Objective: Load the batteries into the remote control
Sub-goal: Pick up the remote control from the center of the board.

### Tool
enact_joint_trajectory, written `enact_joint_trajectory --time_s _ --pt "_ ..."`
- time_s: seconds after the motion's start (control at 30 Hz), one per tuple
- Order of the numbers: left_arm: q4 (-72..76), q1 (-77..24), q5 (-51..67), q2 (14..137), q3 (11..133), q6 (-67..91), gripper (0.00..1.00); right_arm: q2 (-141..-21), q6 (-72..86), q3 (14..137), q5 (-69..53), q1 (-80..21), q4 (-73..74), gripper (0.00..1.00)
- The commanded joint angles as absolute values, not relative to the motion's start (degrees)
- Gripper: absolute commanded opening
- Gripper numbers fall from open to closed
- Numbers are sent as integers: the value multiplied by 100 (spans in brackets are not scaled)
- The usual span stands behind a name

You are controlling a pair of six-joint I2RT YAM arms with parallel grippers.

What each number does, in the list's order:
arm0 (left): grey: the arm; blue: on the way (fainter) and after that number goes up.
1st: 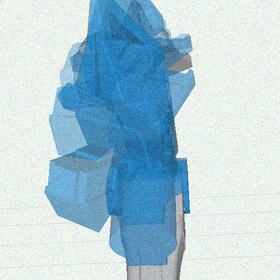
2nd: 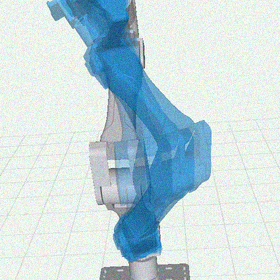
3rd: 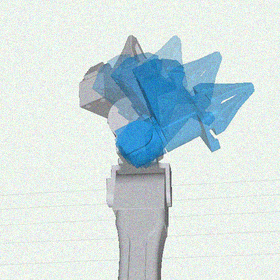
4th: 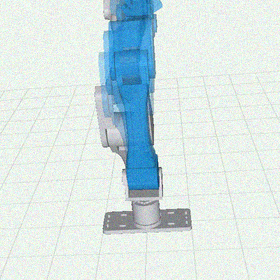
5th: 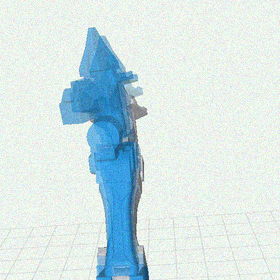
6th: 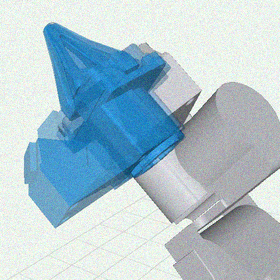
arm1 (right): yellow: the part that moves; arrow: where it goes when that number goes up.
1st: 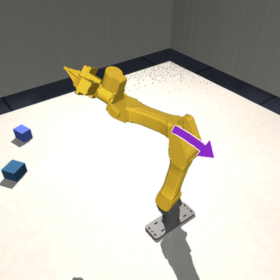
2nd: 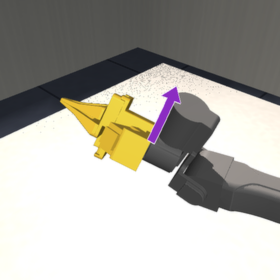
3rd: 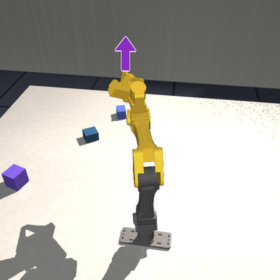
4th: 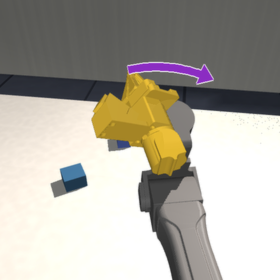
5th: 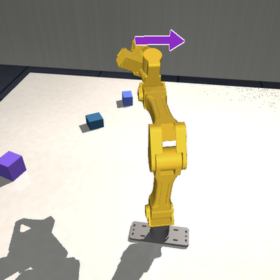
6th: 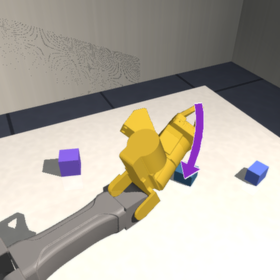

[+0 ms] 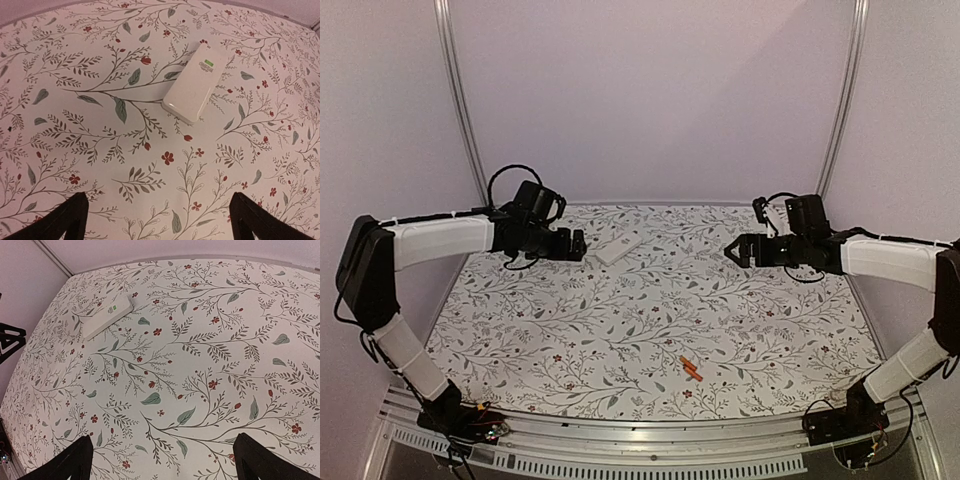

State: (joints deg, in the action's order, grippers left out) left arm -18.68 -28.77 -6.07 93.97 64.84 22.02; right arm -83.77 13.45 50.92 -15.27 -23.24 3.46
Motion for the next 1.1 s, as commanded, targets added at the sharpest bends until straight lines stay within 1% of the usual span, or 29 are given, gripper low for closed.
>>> enact_joint_trajectory --time_s 0.0,0.2,0.5,0.7,1.07 --pt "-1917 -2973 -616 9601 6762 1802 100 -8427 1227 5201 -1470 -2382 181 99" --pt "-2498 -2940 -296 10260 7701 1147 100 -8362 1138 5266 -1679 -2391 231 99" --pt "-3455 -2886 235 11776 9446 349 100 -8377 972 5309 -1980 -2390 437 99" --pt "-3972 -2883 166 12672 10546 113 100 -8345 964 5239 -2088 -2384 424 99" --pt "-4543 -2885 147 13850 11879 -166 100 -8473 970 5289 -2218 -2375 407 99"
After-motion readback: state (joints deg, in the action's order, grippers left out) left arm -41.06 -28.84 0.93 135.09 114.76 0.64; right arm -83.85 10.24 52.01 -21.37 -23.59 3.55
